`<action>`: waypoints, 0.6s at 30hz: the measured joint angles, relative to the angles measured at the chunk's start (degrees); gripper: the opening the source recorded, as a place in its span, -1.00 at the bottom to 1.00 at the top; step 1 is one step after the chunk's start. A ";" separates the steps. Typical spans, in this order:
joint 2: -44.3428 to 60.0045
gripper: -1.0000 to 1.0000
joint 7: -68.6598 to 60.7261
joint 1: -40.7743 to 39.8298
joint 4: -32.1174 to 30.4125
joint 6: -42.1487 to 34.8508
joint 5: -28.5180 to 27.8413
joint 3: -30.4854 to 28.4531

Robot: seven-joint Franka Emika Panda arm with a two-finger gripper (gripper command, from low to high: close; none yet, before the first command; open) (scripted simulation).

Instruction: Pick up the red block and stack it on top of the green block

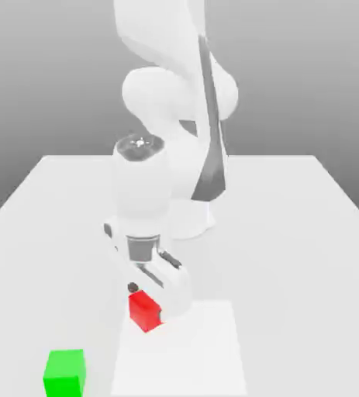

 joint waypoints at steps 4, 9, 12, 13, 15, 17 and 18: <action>0.00 -1.00 0.10 -0.01 0.00 0.11 -0.10 0.01; -4.54 -1.00 -1.46 -0.89 -0.54 -3.77 2.20 1.51; -9.95 -1.00 -3.02 -1.15 -1.32 -8.41 4.35 2.39; -11.74 -1.00 -3.50 -0.74 -1.61 -9.94 4.97 2.18; -13.85 -1.00 -4.83 -0.91 -0.98 -12.72 6.13 2.06; -13.02 -1.00 -7.17 -1.54 2.24 -15.04 7.48 1.54; -12.23 -1.00 -8.28 -1.84 4.17 -16.16 7.89 1.14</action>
